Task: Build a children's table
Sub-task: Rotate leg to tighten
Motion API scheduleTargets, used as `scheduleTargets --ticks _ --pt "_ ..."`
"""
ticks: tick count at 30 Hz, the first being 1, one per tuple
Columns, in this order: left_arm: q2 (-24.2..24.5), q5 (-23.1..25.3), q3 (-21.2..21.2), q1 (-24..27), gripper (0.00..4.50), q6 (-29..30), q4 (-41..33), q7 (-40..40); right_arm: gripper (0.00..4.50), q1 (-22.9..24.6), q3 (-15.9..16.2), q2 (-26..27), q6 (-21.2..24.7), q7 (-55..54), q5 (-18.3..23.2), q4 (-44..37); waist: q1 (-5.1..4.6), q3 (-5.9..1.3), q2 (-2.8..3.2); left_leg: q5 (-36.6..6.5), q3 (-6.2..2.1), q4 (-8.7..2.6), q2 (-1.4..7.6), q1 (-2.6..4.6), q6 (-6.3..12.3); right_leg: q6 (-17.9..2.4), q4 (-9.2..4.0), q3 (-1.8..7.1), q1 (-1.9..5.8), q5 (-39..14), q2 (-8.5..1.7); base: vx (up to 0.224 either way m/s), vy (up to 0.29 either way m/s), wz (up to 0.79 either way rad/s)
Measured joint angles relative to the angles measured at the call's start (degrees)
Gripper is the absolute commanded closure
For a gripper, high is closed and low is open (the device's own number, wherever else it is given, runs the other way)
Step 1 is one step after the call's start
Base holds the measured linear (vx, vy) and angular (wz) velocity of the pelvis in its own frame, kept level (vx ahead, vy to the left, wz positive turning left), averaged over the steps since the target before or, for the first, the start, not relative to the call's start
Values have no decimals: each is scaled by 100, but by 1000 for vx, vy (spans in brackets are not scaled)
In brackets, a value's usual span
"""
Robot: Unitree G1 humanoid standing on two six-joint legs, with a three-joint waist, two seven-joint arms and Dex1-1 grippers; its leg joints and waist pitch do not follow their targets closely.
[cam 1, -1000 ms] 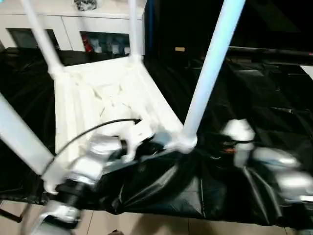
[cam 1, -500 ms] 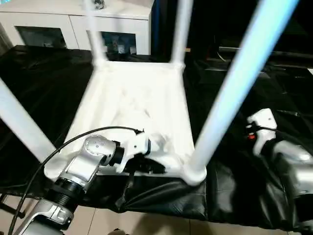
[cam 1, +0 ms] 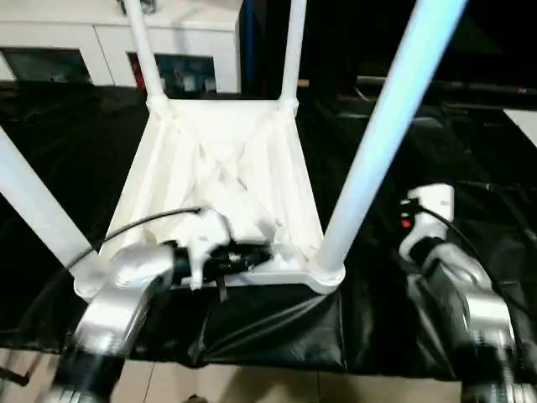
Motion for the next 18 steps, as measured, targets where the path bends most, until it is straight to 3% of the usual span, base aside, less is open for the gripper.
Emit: scheduleTargets --ticks 6,9,14,18 --pt "-966 279 1058 464 288 44 -652 2341 0 528 -167 71 259 -722 -170 -1221 24 3 2 -2 -1 8 -3 -6 1 35 -9 6 6 -19 0 0 0 0" --pt "-1456 416 1580 701 258 55 -852 3445 0 991 102 45 569 -879 -615 -1911 3 -6 21 -3 -9 2 -3 -2 -1 54 -10 4 11 -30 8 0 0 0" --pt "-1623 601 1467 1311 258 143 -1053 3909 0 1494 641 39 737 -820 -758 -2115 -80 -11 40 -3 -26 -10 -5 -8 -2 63 -19 5 5 -34 10 0 0 0" --pt "-1919 779 1328 1432 258 194 -1086 4281 0 1552 644 254 856 -957 -722 -2125 -96 -13 1 -3 -30 -8 -7 -19 -2 66 -23 5 3 -33 10 0 0 0"
